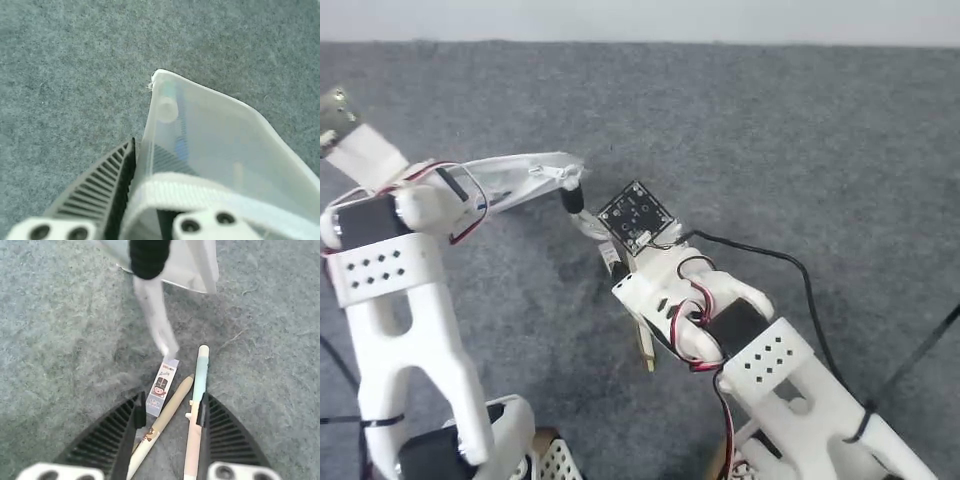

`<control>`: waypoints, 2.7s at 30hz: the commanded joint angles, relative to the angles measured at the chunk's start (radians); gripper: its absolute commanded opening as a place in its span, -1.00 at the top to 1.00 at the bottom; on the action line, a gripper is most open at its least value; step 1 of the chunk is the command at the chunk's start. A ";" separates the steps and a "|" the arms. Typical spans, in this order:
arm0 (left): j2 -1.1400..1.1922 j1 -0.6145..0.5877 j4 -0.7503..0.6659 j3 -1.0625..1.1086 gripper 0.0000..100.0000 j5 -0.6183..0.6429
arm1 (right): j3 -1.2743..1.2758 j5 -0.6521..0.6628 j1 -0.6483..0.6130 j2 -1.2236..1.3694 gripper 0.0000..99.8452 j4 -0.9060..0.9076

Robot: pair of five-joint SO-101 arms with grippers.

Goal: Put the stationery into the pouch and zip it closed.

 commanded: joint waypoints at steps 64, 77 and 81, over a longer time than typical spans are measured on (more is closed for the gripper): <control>0.015 -0.129 -0.017 0.002 0.98 0.023 | -0.873 -0.058 0.183 1.205 0.67 0.005; 0.018 -0.129 -0.017 0.004 0.98 0.023 | -1.000 -0.051 0.194 1.302 0.90 0.188; 0.018 -0.129 -0.017 0.004 0.98 0.023 | -1.049 -0.051 0.194 1.334 0.90 0.272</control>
